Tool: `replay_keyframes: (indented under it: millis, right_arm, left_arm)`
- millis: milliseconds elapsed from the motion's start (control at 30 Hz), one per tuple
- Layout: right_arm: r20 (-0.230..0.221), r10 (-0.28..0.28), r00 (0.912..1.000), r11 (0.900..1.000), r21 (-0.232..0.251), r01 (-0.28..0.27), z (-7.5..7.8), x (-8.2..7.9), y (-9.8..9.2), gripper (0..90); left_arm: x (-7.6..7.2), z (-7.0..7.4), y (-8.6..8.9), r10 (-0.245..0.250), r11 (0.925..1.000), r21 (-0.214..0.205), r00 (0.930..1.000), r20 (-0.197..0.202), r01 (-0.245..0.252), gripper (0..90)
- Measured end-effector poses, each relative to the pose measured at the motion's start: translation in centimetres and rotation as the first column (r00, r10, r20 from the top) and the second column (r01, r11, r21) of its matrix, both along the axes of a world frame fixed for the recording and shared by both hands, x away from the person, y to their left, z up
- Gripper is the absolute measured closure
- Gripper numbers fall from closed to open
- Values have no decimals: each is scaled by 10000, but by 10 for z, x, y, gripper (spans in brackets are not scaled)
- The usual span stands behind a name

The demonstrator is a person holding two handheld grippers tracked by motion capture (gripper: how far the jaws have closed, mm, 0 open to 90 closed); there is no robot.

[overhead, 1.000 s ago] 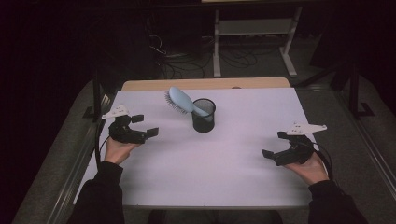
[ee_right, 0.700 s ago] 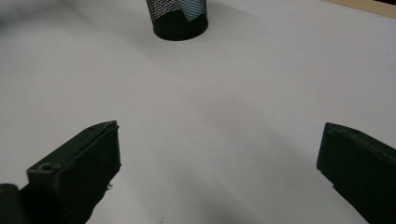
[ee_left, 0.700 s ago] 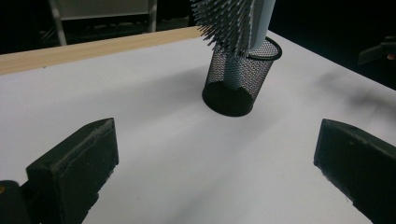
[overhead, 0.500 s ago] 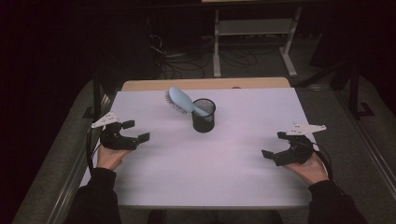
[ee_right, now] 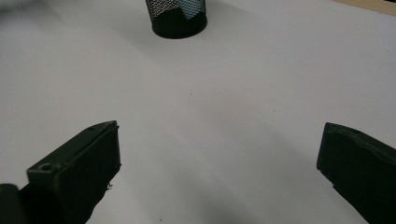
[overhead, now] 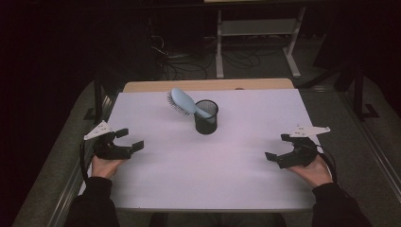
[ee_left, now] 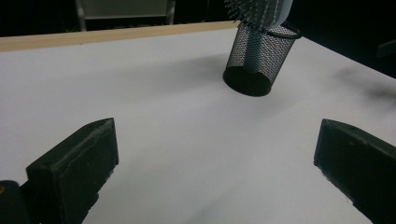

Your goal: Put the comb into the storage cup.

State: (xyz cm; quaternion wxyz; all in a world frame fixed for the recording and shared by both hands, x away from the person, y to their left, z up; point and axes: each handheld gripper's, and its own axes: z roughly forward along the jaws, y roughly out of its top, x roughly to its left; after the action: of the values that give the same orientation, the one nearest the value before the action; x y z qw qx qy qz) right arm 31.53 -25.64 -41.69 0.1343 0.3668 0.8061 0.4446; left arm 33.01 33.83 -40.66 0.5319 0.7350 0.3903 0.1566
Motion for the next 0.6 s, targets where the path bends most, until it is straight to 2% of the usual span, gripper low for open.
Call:
replay_keyframes:
  millis: [133, 300, 333, 467, 600]
  right_arm:
    - [-8, -30, 10000, 10000, 22, 30, 0, 0, -1, 0]
    - [-42, -34, 10000, 10000, 30, 34, -1, -1, -1, 0]
    - [-48, -35, 10000, 10000, 30, 35, -2, -1, -1, 0]
    - [-87, -60, 9999, 9999, 118, 61, -3, -3, -1, 0]
    - [-138, -145, 9998, 9998, 165, 147, -5, -6, -2, 0]
  left_arm:
    - [-7, -2, 7, 228, 9997, -55, 9990, 378, -226, 0]
    - [-17, -8, 14, 411, 9991, -88, 9971, 646, -406, 0]
    - [-20, -11, 16, 522, 9984, -239, 9962, 702, -506, 0]
    - [-28, -17, 19, 588, 9982, 81, 9962, 645, -595, 0]
    - [-33, -18, 20, 605, 9981, 97, 9959, 673, -613, 0]
